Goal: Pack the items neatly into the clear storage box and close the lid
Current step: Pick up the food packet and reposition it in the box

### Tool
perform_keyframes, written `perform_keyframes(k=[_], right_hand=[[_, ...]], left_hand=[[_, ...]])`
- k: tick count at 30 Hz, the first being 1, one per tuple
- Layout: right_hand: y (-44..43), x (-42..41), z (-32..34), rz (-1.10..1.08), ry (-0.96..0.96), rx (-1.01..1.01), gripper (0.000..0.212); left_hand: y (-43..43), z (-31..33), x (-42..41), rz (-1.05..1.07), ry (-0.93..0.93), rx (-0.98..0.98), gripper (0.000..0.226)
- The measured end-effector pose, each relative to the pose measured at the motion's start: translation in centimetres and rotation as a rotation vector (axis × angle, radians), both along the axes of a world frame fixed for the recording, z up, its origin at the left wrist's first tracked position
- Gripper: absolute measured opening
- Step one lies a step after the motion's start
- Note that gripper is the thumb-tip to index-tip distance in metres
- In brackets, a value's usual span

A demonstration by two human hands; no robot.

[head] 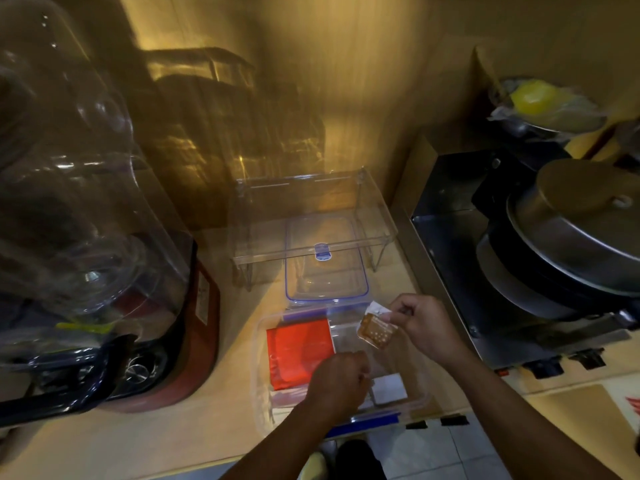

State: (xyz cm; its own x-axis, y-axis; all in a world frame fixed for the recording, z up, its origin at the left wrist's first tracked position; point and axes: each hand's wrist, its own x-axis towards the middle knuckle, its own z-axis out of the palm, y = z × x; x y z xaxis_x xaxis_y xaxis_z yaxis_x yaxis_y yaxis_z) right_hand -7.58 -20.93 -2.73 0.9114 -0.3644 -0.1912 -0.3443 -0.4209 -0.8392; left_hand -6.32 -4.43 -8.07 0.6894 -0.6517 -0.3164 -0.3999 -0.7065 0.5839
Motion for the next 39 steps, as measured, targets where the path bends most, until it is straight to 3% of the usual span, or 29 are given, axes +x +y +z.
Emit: perform_keyframes(k=[6, 13, 18, 23, 26, 31, 36, 39], right_hand=[[-0.5, -0.4, -0.2, -0.027, 0.045, -0.070, 0.028], [-1.5, -1.1, -1.1, -0.044, 0.004, -0.077, 0.015], [-2.2, -1.1, -1.9, -0.044, -0.025, -0.060, 0.014], [-2.6, -0.5, -2.0, -0.002, -0.004, -0.075, 0.014], [-2.7, -0.1, -1.1, 0.106, 0.062, -0.131, 0.016], [-2.2, 0.9, 0.4, 0.586, 0.271, -0.494, 0.003], [-0.5, 1.3, -0.9, 0.786, 0.349, -0.450, 0.009], [0.5, 1.3, -2.7, 0.848, 0.478, -0.464, 0.013]], left_hand=[[-4.0, -2.1, 0.5, -0.339, -0.133, 0.284, 0.059], [-5.1, -2.4, 0.6, -0.437, -0.174, 0.379, 0.063], [-3.3, -1.6, 1.7, -0.272, 0.072, 0.149, 0.050], [-1.8, 0.8, 6.3, -0.213, -0.085, 0.094, 0.045], [-2.1, 1.8, 7.7, -0.209, -0.105, 0.174, 0.043], [-3.4, 1.5, 7.2, -0.381, -0.331, 0.272, 0.030], [-3.0, 0.4, 7.2, -0.359, -0.392, 0.271, 0.031], [-2.2, 0.4, 6.4, -0.366, -0.582, 0.192, 0.022]])
